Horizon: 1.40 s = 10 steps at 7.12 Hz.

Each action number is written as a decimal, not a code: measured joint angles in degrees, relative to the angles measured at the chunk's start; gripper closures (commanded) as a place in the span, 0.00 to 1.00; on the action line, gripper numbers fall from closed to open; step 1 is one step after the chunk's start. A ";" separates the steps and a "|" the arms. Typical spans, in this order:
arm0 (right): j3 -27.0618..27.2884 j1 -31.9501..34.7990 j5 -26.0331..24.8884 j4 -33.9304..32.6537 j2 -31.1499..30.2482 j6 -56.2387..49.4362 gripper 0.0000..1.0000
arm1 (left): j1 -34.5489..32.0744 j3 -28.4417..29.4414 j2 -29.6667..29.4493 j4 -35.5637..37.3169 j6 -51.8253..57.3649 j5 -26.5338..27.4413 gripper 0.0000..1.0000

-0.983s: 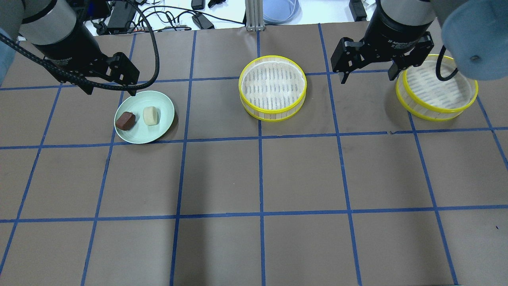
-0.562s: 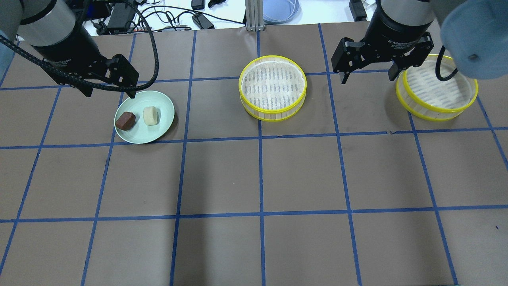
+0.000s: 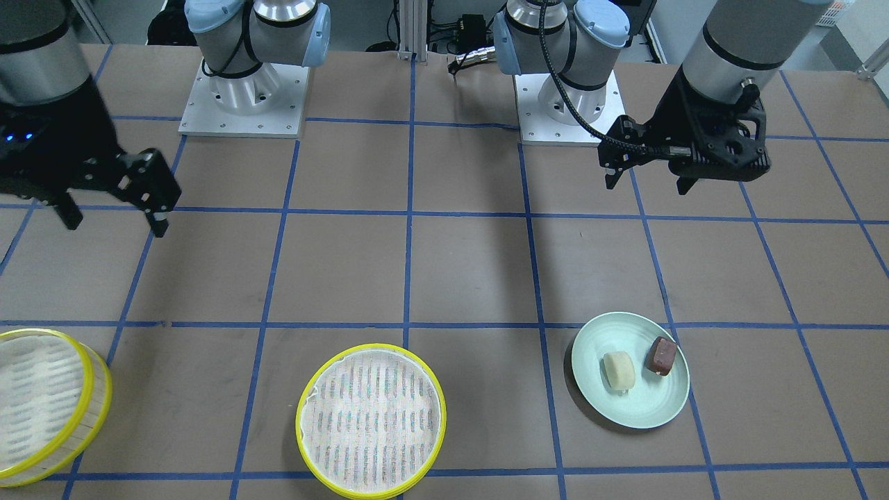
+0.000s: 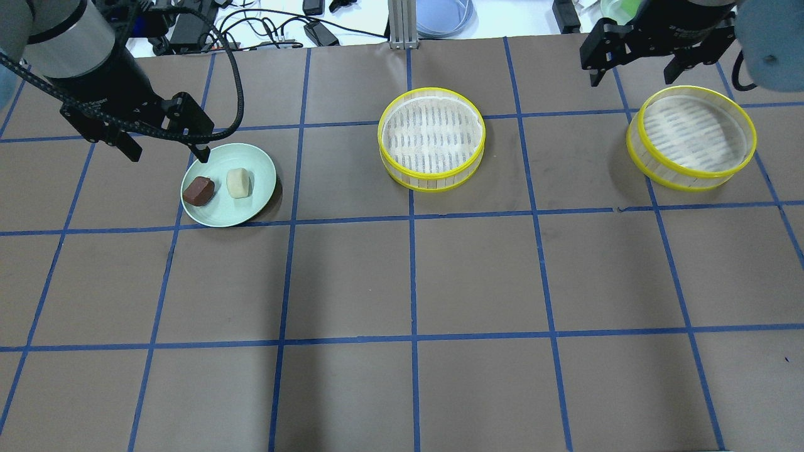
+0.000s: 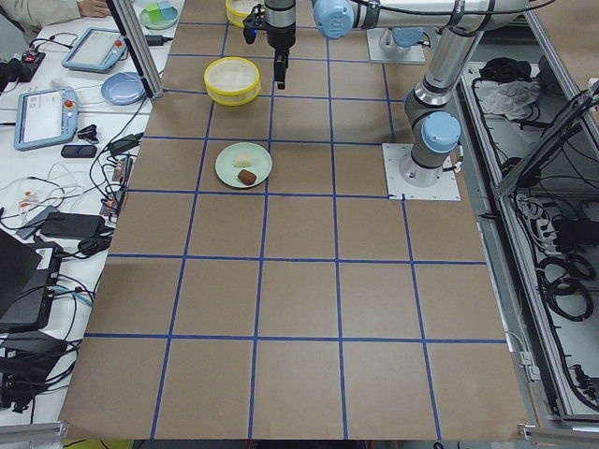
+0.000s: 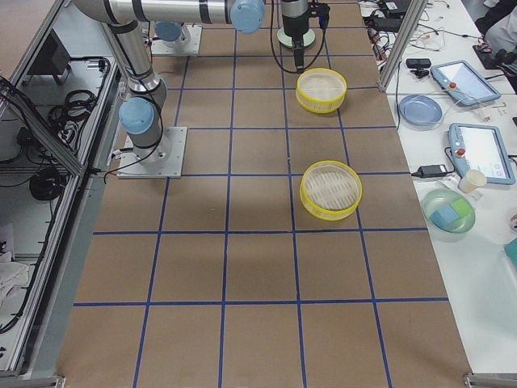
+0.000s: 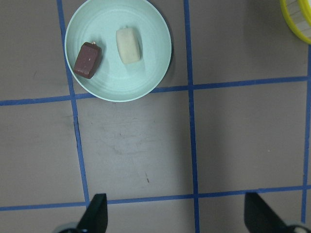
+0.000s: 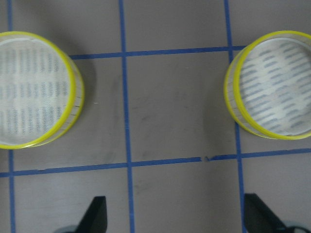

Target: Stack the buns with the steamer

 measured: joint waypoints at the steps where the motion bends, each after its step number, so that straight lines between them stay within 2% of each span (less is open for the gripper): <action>1: -1.08 -4.75 -0.44 -0.86 3.18 -3.56 0.00 | 1.08 -1.12 -1.66 1.72 0.00 -0.09 0.00; 3: -3.74 -13.54 0.49 -2.99 8.75 -14.08 0.00 | 2.09 -4.59 -6.32 11.37 -0.17 -0.06 0.00; 4: -4.72 -18.07 3.15 -5.08 12.56 -17.89 0.00 | 2.23 -5.49 -9.25 15.69 -0.64 -0.03 0.00; 6: -6.24 -23.54 6.12 -14.48 20.95 -24.66 0.00 | 2.49 -5.95 -16.44 23.50 -2.04 1.02 0.01; 7: -6.52 -24.85 6.35 -17.26 23.86 -26.32 0.06 | 2.64 -5.82 -19.87 26.44 -2.23 1.33 0.00; 8: -6.59 -25.64 5.11 -19.12 26.38 -28.01 0.15 | 2.73 -5.59 -23.05 29.39 -2.34 1.34 0.00; 10: -6.46 -26.08 0.41 -20.80 29.75 -31.98 0.15 | 2.77 -5.24 -27.94 35.14 -3.64 1.01 0.00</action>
